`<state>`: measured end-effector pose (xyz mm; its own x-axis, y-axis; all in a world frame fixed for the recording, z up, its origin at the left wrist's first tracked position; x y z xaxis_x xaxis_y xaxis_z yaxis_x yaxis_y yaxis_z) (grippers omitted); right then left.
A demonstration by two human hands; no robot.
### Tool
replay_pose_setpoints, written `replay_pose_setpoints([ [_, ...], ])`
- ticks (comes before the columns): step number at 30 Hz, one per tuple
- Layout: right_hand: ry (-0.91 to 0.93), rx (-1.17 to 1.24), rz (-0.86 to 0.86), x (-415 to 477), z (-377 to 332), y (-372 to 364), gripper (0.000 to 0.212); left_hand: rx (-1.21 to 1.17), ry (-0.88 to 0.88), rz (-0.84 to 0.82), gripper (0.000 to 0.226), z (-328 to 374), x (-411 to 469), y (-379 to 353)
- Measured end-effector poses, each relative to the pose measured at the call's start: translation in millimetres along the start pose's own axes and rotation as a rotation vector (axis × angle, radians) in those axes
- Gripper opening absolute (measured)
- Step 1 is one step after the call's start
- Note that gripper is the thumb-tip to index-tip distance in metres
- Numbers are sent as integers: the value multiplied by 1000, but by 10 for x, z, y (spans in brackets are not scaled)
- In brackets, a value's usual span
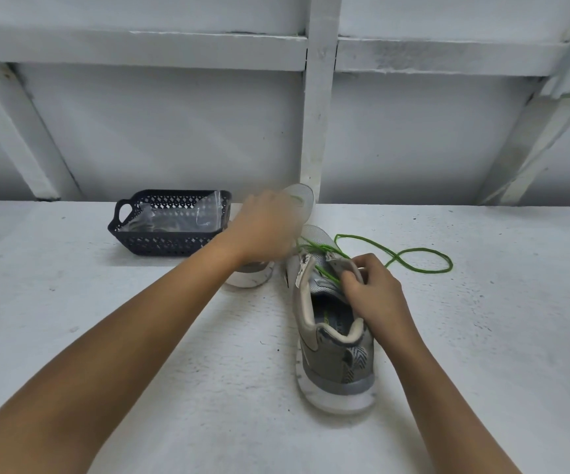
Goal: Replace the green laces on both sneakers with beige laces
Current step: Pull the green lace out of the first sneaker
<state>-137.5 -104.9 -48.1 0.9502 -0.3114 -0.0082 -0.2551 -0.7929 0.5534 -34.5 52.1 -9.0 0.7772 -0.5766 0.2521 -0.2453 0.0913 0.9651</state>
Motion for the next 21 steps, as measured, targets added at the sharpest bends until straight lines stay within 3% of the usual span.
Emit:
replay_pose_setpoints([
  [3, -1, -7, -1, 1, 0, 1, 17, 183, -135, -31, 29, 70, -21, -35],
  [7, -2, -2, -2, 1, 5, -1, 17, 171, -148, -79, 30, 71, -36, -87],
  [14, 6, 6, -2, -3, 7, 1, 13, -460, 214, 117, 17, -94, -30, -19],
  [16, 5, 13, -2, -5, 4, -2, 12, -404, 204, 81, 22, -59, -48, -19],
  [21, 7, 7, -2, -6, 0, -3, 14, 3, -3, -30, 29, 72, -79, -85],
])
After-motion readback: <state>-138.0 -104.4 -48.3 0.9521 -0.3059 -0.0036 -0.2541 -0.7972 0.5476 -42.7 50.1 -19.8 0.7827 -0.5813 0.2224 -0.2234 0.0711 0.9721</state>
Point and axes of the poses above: each hand's wrist, its own x-axis towards the middle knuckle, its own y-axis out of the back of the hand, z = x × y, the point moved 3 cm from there along x, towards the middle knuckle, and after that the axes turned 2 degrees about -y, right-handed, at the moved point
